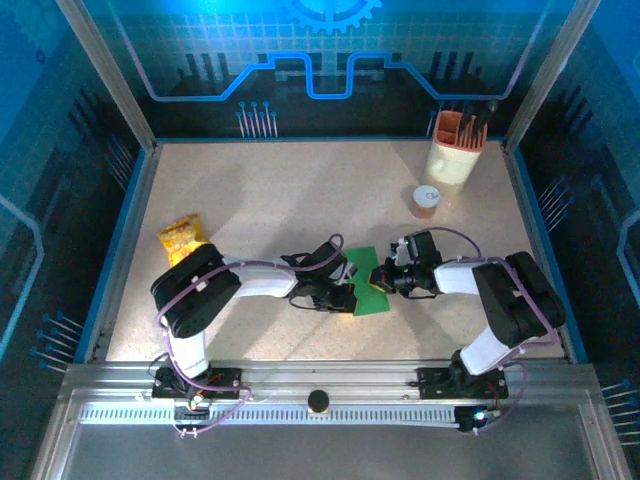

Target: Fold a paper plane with a square sheet of paper (pick it up from the middle)

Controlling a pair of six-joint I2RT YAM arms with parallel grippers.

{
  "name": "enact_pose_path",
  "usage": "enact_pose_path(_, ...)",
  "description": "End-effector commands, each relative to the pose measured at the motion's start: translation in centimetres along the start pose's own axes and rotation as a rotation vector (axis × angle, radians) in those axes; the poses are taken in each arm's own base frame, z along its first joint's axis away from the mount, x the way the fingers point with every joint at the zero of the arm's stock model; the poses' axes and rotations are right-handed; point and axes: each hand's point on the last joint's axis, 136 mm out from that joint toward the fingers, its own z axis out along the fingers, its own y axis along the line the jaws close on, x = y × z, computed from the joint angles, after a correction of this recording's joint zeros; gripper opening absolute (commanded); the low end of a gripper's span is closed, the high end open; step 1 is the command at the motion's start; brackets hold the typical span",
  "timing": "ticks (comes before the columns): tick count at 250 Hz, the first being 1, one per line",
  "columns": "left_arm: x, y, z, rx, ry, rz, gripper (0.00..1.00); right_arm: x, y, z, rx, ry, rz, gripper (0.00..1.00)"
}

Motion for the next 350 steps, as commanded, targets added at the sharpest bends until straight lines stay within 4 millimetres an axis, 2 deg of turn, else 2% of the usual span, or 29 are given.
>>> enact_pose_path(1,-1.3,-2.1,-1.5,0.048,-0.075,0.01,0.0,2.4,-4.4,0.2,0.17,0.046,0.08,0.0)
enact_pose_path(18,-2.5,-2.8,-1.5,0.067,-0.112,-0.001,0.0,2.5,-4.5,0.2,0.175,0.046,0.081,0.0)
enact_pose_path(42,-3.3,-3.7,-0.6,0.104,-0.103,-0.007,0.0,2.5,-4.5,0.2,0.174,0.049,0.081,0.0)
enact_pose_path(75,-3.3,-3.1,0.8,0.093,-0.067,-0.025,0.0,2.5,-4.5,0.2,0.176,0.051,0.082,0.0)
enact_pose_path(109,-1.9,-1.6,1.3,0.059,-0.025,-0.036,0.0,2.5,-4.6,0.2,0.183,0.051,0.081,0.0)
enact_pose_path(145,0.6,0.6,1.6,-0.001,0.016,-0.036,0.0,2.5,-4.7,0.2,0.184,0.052,0.08,0.0)
enact_pose_path(189,3.5,2.0,2.0,-0.052,0.071,-0.019,0.0,2.4,-4.6,0.1,0.188,0.052,0.077,0.0)
enact_pose_path(244,5.1,3.7,1.0,-0.106,0.057,-0.033,0.0,2.3,-4.4,-0.1,0.19,0.048,0.069,0.0)
enact_pose_path(294,5.3,2.4,-0.6,-0.115,0.032,0.037,0.0,2.2,-4.3,-0.2,0.182,0.039,0.072,0.0)
enact_pose_path(350,1.9,-1.5,-3.0,-0.022,-0.123,0.018,0.0,2.7,-3.2,-0.4,0.143,0.022,0.073,0.0)
